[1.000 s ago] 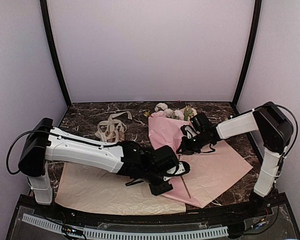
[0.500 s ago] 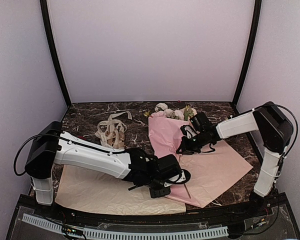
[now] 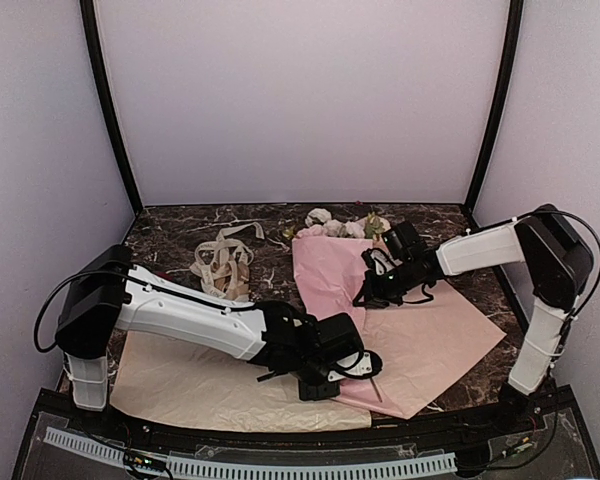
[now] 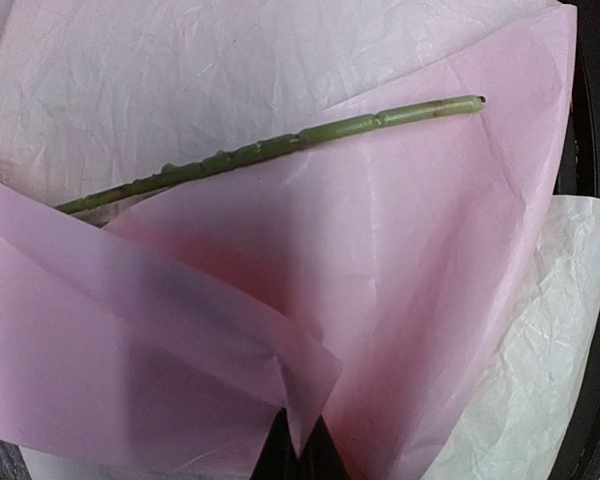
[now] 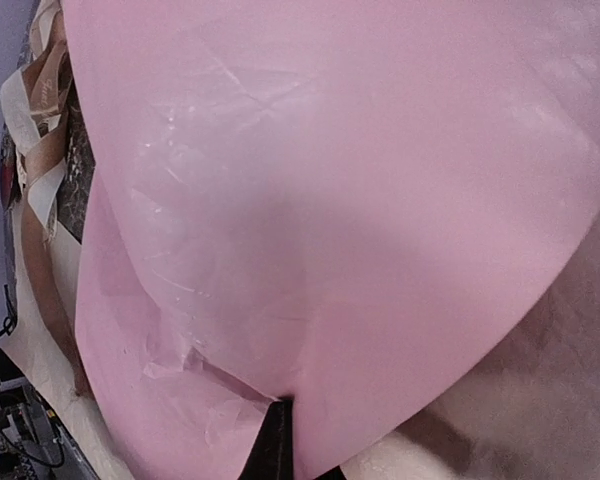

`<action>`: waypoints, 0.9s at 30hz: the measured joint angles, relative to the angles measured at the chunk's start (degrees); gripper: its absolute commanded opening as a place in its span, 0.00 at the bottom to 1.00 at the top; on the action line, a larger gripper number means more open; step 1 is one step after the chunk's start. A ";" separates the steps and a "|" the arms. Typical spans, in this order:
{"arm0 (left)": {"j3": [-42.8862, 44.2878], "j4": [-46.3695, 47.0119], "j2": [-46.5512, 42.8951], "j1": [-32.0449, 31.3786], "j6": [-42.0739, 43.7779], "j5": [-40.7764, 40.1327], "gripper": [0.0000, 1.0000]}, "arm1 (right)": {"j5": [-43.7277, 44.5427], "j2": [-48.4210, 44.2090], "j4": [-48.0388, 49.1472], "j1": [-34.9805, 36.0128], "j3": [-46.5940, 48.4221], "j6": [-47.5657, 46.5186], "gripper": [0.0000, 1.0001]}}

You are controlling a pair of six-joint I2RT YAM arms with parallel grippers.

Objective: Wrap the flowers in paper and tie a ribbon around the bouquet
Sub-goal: Press the fold line on the 2/3-folded wrapping paper.

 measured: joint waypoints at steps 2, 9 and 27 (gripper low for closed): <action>-0.13 -0.04 0.22 0.00 0.76 0.70 0.01 | -0.37 -1.49 -0.70 0.07 -0.13 0.20 0.00; -0.15 -0.50 0.81 -0.02 3.15 2.91 0.14 | -0.92 -4.24 -0.83 0.33 -1.11 0.22 0.00; -0.66 -4.46 -8.59 -0.74 6.54 14.84 0.41 | -1.18 0.44 6.36 -0.70 -4.07 0.22 0.00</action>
